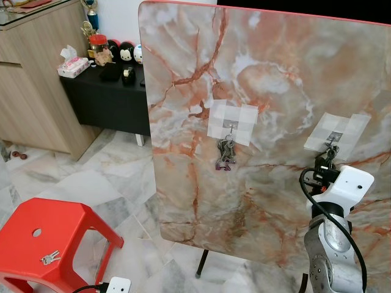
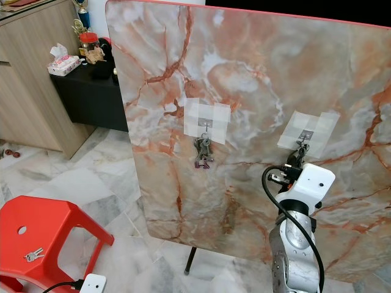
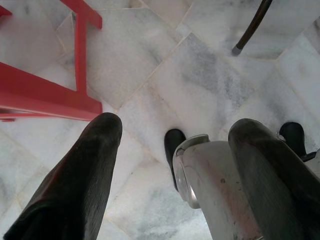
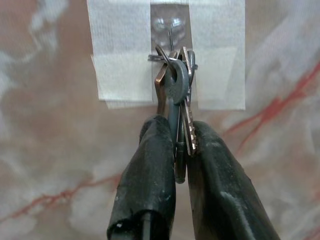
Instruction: Hang keys on a hook
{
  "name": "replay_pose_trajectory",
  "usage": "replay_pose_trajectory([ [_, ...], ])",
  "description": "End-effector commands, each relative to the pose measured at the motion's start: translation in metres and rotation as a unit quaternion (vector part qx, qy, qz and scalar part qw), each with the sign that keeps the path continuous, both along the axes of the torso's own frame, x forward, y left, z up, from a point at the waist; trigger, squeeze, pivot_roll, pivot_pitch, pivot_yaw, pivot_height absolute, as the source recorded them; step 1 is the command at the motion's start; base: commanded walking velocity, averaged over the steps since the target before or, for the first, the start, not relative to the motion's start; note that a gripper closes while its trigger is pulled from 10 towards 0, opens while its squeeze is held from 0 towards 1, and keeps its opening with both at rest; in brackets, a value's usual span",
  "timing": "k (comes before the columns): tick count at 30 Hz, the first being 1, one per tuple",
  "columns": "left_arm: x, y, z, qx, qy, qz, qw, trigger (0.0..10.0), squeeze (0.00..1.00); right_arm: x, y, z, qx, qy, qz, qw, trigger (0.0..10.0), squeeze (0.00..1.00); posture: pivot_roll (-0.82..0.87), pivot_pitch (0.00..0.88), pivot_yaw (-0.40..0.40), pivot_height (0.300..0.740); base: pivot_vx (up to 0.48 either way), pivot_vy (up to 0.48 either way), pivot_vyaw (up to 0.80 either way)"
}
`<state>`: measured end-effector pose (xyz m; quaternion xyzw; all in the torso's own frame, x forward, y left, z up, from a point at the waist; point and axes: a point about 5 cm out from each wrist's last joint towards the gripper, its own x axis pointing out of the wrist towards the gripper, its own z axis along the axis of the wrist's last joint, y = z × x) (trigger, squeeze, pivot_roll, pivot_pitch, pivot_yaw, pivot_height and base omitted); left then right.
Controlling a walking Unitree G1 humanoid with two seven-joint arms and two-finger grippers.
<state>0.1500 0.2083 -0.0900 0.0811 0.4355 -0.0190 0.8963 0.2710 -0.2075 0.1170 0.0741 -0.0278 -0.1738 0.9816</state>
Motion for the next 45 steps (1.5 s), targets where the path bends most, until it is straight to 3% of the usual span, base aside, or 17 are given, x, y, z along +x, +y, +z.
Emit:
replay_pose_trajectory([
  [1,-0.004,-0.003,-0.002,0.002,0.010,-0.010,1.000,10.0,0.00,-0.002,-0.001,0.005,-0.001,-0.007,0.000,1.000,10.0,0.00,0.04,0.000,-0.055,0.740,0.000,0.000,0.00],
  [29,-0.004,-0.004,-0.003,0.002,0.011,-0.012,1.000,10.0,0.00,-0.010,0.001,-0.010,-0.013,0.036,0.025,0.999,10.0,0.00,0.04,0.000,-0.057,0.740,0.000,0.000,0.00],
  [30,-0.004,-0.004,-0.003,0.002,0.010,-0.013,1.000,10.0,0.00,-0.010,0.001,-0.011,-0.012,0.036,0.026,0.999,10.0,0.09,0.04,0.000,-0.057,0.740,0.000,0.000,0.00],
  [31,-0.004,-0.004,-0.003,0.002,0.010,-0.013,1.000,10.0,0.00,-0.010,0.001,-0.010,-0.011,0.035,0.027,0.999,10.0,0.09,0.04,0.000,-0.057,0.740,0.000,0.000,0.00],
  [32,-0.004,-0.004,-0.002,0.002,0.010,-0.013,1.000,10.0,0.00,-0.010,0.001,-0.010,-0.012,0.035,0.027,0.999,10.0,1.00,0.04,0.000,-0.057,0.740,0.000,0.000,0.00],
  [45,-0.003,-0.003,-0.002,0.001,0.009,-0.012,1.000,10.0,0.00,-0.012,0.003,-0.008,-0.033,0.031,0.041,0.998,10.0,1.00,0.04,0.000,-0.057,0.740,0.000,0.000,0.00],
])
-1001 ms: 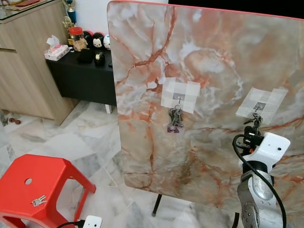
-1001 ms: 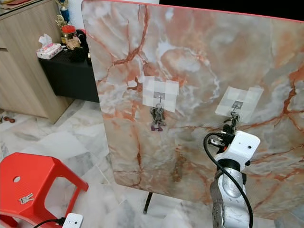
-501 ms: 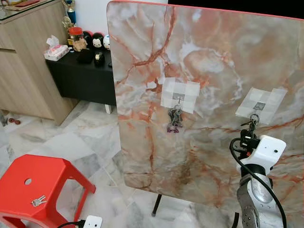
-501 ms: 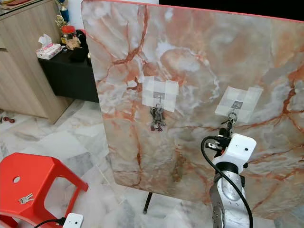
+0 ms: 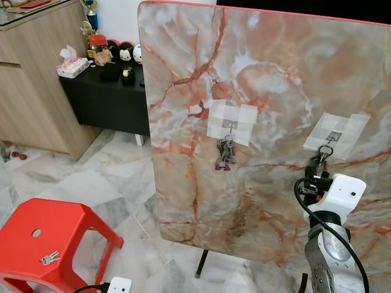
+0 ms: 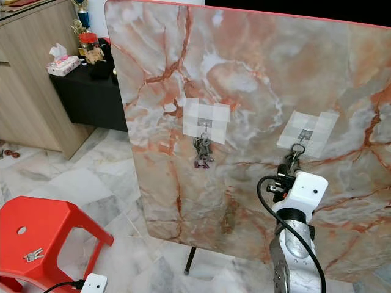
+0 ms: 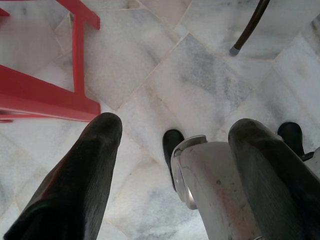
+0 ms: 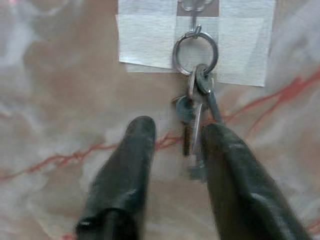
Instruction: Hang keys on a hook
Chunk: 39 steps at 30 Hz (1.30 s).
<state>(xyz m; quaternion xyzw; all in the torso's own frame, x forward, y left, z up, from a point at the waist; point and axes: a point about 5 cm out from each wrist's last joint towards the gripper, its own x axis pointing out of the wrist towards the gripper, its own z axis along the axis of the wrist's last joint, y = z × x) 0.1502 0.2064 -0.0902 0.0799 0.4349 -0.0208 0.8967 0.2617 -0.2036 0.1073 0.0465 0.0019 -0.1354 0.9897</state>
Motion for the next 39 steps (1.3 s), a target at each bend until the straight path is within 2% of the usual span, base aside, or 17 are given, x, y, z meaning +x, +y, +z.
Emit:
replay_pose_trajectory([
  [1,-0.003,-0.002,-0.002,0.003,0.009,-0.011,1.000,10.0,0.00,-0.004,-0.002,0.000,-0.011,0.003,0.002,1.000,10.0,1.00,0.04,0.000,-0.057,0.740,0.000,0.000,0.00],
  [6,-0.003,-0.002,-0.002,0.002,0.009,-0.011,1.000,10.0,0.00,-0.011,-0.005,-0.010,-0.017,0.027,0.006,0.999,10.0,1.00,0.03,0.000,-0.058,0.740,0.000,0.000,0.00],
  [12,-0.003,-0.003,-0.002,0.000,0.009,-0.011,1.000,10.0,0.00,-0.027,-0.016,-0.053,-0.040,0.116,-0.002,0.992,10.0,1.00,0.03,0.000,-0.062,0.740,0.000,0.000,0.00],
  [13,-0.002,-0.003,-0.002,0.000,0.009,-0.010,1.000,10.0,0.00,-0.029,-0.016,-0.062,-0.037,0.134,0.006,0.990,10.0,0.15,0.03,0.000,-0.062,0.740,0.000,0.000,0.00],
  [14,-0.002,-0.003,-0.002,0.000,0.009,-0.010,1.000,10.0,0.00,-0.030,-0.015,-0.069,-0.041,0.147,0.013,0.988,10.0,0.00,0.03,0.000,-0.063,0.740,0.000,0.000,0.00],
  [22,-0.003,-0.002,-0.002,0.002,0.010,-0.009,1.000,10.0,0.00,-0.044,-0.009,-0.129,-0.044,0.277,0.046,0.959,10.0,0.00,0.04,0.000,-0.072,0.740,0.000,0.000,0.00],
  [24,-0.004,-0.002,-0.002,0.003,0.011,-0.006,1.000,10.0,0.00,-0.054,-0.009,-0.149,-0.050,0.333,0.050,0.940,10.0,0.00,0.05,0.000,-0.074,0.740,0.000,0.000,0.00],
  [25,-0.004,-0.001,-0.002,0.003,0.011,-0.006,1.000,10.0,0.00,-0.061,-0.008,-0.160,-0.035,0.360,0.050,0.931,10.0,0.00,0.04,0.000,-0.073,0.740,0.000,0.000,0.00],
  [26,-0.004,-0.001,-0.002,0.003,0.011,-0.006,1.000,10.0,0.00,-0.061,-0.008,-0.160,-0.035,0.360,0.050,0.931,10.0,0.00,0.04,0.000,-0.073,0.740,0.000,0.000,0.00],
  [29,-0.004,-0.001,-0.002,0.004,0.012,-0.006,1.000,10.0,0.00,-0.080,-0.004,-0.180,-0.008,0.417,0.049,0.907,10.0,0.00,0.04,0.000,-0.074,0.740,0.000,0.000,0.00],
  [30,-0.004,-0.001,-0.002,0.004,0.012,-0.006,1.000,10.0,0.00,-0.080,-0.004,-0.180,-0.008,0.417,0.049,0.907,10.0,0.00,0.04,0.000,-0.074,0.740,0.000,0.000,0.00],
  [31,-0.004,-0.001,-0.002,0.004,0.012,-0.005,1.000,10.0,0.00,-0.096,-0.001,-0.192,0.009,0.455,0.056,0.889,10.0,0.00,0.04,0.000,-0.069,0.740,0.000,0.000,0.00],
  [32,-0.004,-0.002,-0.002,0.004,0.013,-0.005,1.000,10.0,0.00,-0.104,0.002,-0.197,0.010,0.475,0.068,0.877,10.0,0.00,0.04,0.000,-0.069,0.740,0.000,0.000,0.00],
  [33,-0.004,-0.002,-0.002,0.004,0.013,-0.005,1.000,10.0,0.00,-0.104,0.002,-0.197,0.010,0.475,0.068,0.877,10.0,0.00,0.04,0.000,-0.069,0.740,0.000,0.000,0.00],
  [36,-0.003,-0.002,-0.002,0.005,0.013,-0.005,1.000,10.0,0.00,-0.116,0.006,-0.205,-0.012,0.510,0.104,0.854,10.0,0.00,0.07,0.000,-0.072,0.740,0.000,0.000,0.00],
  [37,-0.003,-0.001,-0.002,0.005,0.012,-0.002,1.000,10.0,0.00,-0.117,0.007,-0.205,-0.016,0.512,0.109,0.852,10.0,0.00,0.07,0.000,-0.071,0.740,0.000,0.000,0.00],
  [39,-0.001,0.001,-0.001,0.004,0.008,0.011,1.000,10.0,0.00,-0.113,0.010,-0.204,0.010,0.498,0.096,0.862,10.0,0.00,0.06,0.000,-0.067,0.740,0.000,0.000,0.00],
])
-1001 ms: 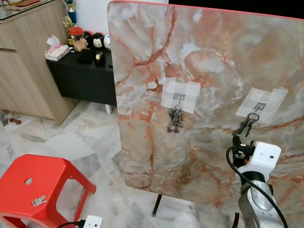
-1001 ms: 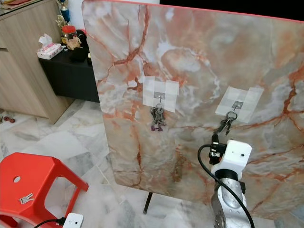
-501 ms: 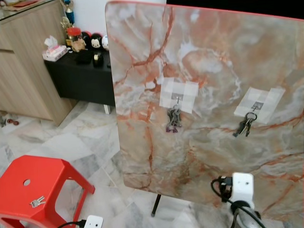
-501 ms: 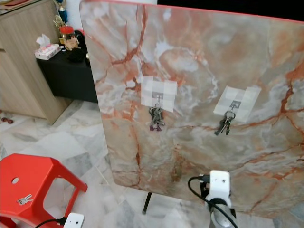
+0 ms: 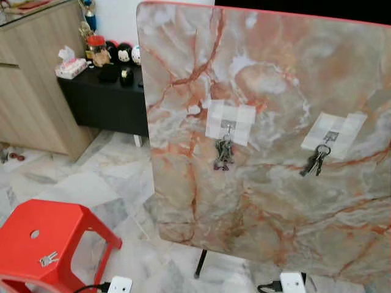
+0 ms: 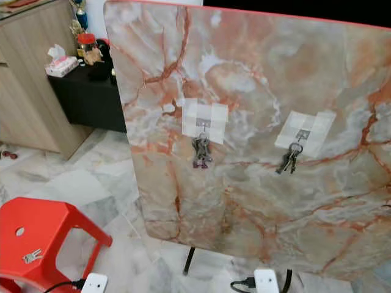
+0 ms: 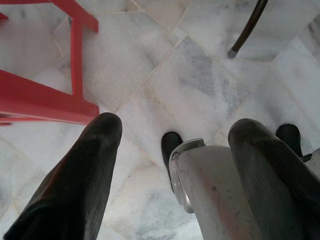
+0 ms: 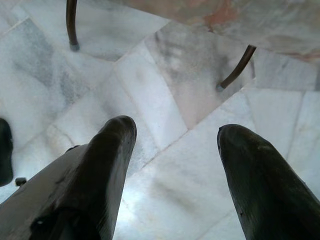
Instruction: Hang keys on a hook
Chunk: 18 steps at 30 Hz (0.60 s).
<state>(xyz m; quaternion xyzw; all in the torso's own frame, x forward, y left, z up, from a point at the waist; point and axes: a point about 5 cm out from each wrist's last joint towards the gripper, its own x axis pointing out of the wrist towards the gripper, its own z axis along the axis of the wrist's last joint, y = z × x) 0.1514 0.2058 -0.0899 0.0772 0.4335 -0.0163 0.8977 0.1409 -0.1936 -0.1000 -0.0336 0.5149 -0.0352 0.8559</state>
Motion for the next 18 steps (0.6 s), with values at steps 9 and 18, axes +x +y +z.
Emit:
replay_pose_trajectory([
  [9,0.010,0.002,0.003,-0.001,0.002,0.014,1.000,10.0,0.00,0.010,0.001,0.002,0.035,-0.015,-0.058,0.998,10.0,0.00,0.05,0.000,-0.054,0.740,0.000,0.000,0.00],
  [18,0.020,0.008,0.007,-0.051,-0.004,0.115,0.992,10.0,0.00,0.010,0.002,0.003,0.050,-0.024,-0.063,0.996,10.0,0.00,0.04,0.000,-0.052,0.740,0.000,0.000,0.00],
])
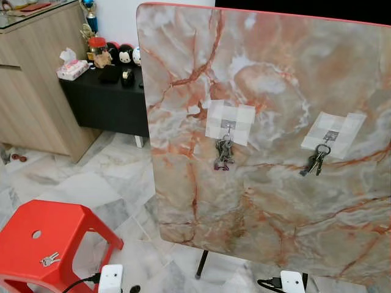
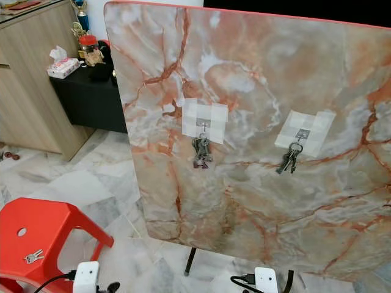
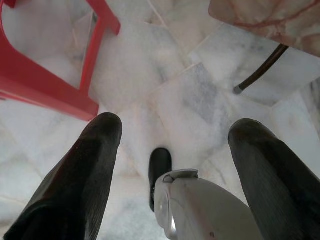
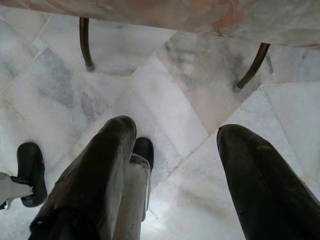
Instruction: Hang keys on a hook
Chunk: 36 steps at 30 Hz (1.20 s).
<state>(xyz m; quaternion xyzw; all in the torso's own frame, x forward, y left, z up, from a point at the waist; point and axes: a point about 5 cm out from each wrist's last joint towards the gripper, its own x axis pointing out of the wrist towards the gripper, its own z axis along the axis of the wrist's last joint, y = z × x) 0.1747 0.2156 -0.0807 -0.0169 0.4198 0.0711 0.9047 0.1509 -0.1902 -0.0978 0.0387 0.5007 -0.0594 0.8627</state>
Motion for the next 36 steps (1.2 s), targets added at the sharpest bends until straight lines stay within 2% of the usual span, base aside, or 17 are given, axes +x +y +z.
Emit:
replay_pose_trajectory([
  [1,-0.004,-0.003,-0.003,-0.007,0.016,-0.007,1.000,10.0,0.00,0.000,-0.001,0.000,0.001,-0.005,-0.006,1.000,10.0,0.00,0.04,0.000,-0.052,0.740,0.000,0.000,0.00],
  [9,-0.006,-0.007,-0.005,-0.006,0.015,-0.005,1.000,10.0,0.00,-0.002,0.007,-0.001,0.011,-0.003,0.004,1.000,10.0,0.00,0.04,0.000,-0.055,0.740,0.000,0.000,0.00],
  [24,-0.006,-0.004,-0.004,0.008,0.026,-0.007,1.000,10.0,0.00,0.001,0.001,0.001,-0.006,-0.018,0.000,1.000,10.0,0.00,0.05,0.000,-0.047,0.740,0.000,0.000,0.00],
  [33,-0.008,-0.003,-0.005,0.008,0.032,-0.001,0.999,10.0,0.00,-0.002,-0.004,0.001,-0.013,-0.023,-0.030,0.999,10.0,0.00,0.04,0.000,-0.045,0.740,0.000,0.000,0.80],
  [36,-0.007,-0.003,-0.005,0.008,0.031,-0.001,0.999,10.0,0.00,-0.003,-0.006,0.001,-0.012,-0.022,-0.034,0.999,10.0,0.00,0.04,0.000,-0.045,0.740,0.000,0.000,0.19],
])
